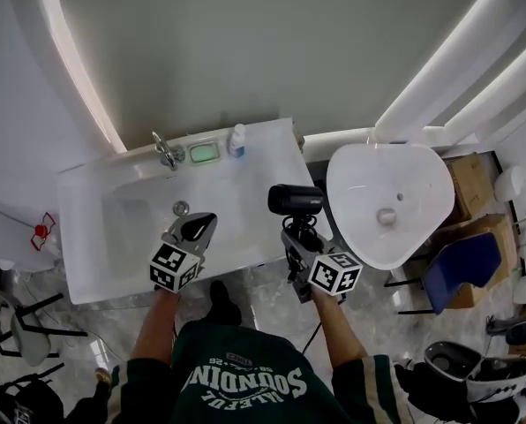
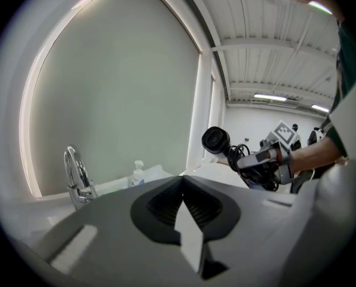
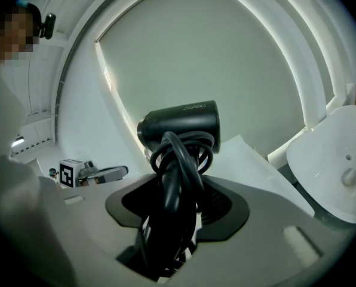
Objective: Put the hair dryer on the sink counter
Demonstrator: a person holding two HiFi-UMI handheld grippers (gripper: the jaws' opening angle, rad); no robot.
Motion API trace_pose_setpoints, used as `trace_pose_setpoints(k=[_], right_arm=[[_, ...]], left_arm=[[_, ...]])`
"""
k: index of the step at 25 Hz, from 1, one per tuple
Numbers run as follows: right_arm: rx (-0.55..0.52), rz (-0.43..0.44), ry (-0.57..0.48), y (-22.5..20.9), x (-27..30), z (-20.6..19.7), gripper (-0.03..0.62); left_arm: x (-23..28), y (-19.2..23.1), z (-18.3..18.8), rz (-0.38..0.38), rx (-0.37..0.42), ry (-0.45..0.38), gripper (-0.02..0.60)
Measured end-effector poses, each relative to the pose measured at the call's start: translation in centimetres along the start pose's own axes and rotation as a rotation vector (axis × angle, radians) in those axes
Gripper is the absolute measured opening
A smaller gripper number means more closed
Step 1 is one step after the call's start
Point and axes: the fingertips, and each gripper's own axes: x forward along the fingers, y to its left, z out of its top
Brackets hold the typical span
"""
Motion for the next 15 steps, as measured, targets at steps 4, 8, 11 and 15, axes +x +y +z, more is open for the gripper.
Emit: trace_pose_setpoints(k=[4,8,11,15], right_arm=[[0.011,-0.003,0.005,0.1,2.9,0.8,0.192],[0.017,-0.005,0.017,0.1,4.8,1.2,0.192],[0.014,-0.003,0.032,-0.3,5.6,1.3,0.192],[-0.009,0.009,0.04,-1.3,6.6,2.0,0.192]], left_arm=[[0.7,2.5,0.1,-0.01,-0.014,0.003,0.052],[1.4,4.1,0.4,-0.01,-0.028,0.004,0.052],[2.1,4.5,0.1,-0.009,-0.04,0.008,0.052],[3.3,5.1,0.2,0.005,-0.05,0.015,0.052]])
